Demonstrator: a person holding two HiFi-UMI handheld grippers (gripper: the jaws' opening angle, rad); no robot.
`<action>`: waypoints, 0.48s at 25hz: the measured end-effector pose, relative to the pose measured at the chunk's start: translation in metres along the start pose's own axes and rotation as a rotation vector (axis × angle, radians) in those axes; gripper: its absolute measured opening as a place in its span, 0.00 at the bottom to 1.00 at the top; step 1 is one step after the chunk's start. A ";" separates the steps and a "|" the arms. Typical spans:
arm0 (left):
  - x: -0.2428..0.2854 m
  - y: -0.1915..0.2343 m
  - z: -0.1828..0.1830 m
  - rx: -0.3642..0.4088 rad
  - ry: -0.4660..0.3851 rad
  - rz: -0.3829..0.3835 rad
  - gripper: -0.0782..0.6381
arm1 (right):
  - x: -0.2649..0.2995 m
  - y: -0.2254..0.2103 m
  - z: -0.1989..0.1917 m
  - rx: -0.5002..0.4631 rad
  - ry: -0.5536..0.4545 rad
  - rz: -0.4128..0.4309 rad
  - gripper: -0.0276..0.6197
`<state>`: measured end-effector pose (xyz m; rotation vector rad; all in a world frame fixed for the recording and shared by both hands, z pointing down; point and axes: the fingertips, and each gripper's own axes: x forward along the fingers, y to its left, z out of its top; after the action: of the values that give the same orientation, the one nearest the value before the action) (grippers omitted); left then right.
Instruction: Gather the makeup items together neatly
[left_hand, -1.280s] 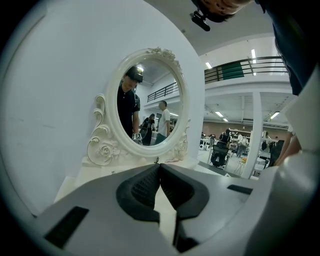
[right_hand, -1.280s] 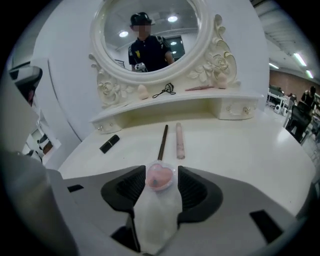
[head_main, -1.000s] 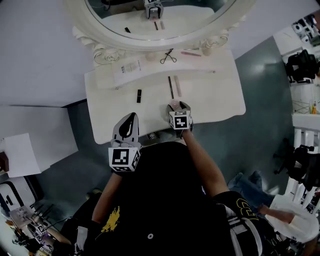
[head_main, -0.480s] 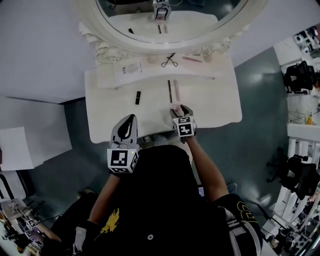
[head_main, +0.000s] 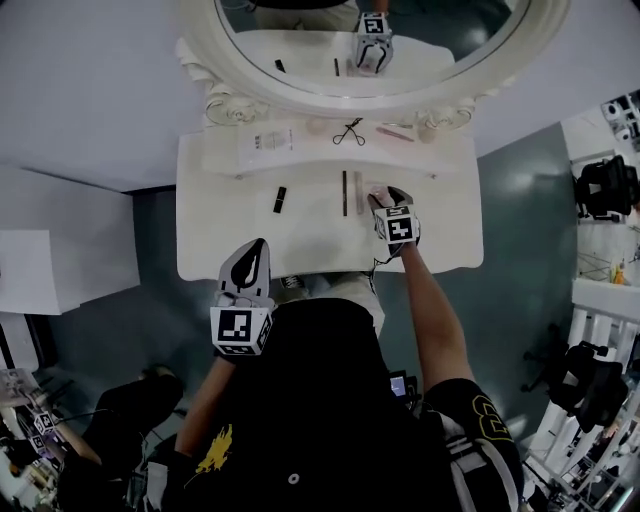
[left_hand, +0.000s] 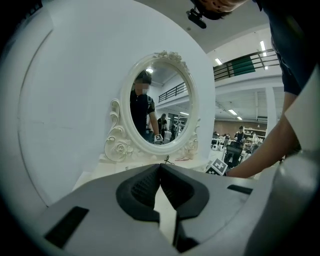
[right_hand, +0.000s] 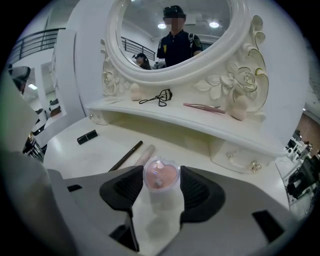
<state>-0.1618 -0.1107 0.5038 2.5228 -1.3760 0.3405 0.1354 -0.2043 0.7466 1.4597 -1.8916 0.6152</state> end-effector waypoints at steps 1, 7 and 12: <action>-0.001 0.000 0.000 0.005 0.004 0.011 0.13 | 0.005 -0.001 0.000 -0.008 0.006 0.008 0.43; -0.004 0.002 -0.010 0.008 0.038 0.050 0.13 | 0.025 -0.003 -0.012 -0.031 0.057 0.034 0.43; -0.004 0.003 -0.010 0.017 0.042 0.052 0.13 | 0.026 -0.002 -0.017 0.017 0.060 0.041 0.43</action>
<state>-0.1675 -0.1056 0.5117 2.4820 -1.4313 0.4150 0.1367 -0.2096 0.7767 1.4006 -1.8783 0.6891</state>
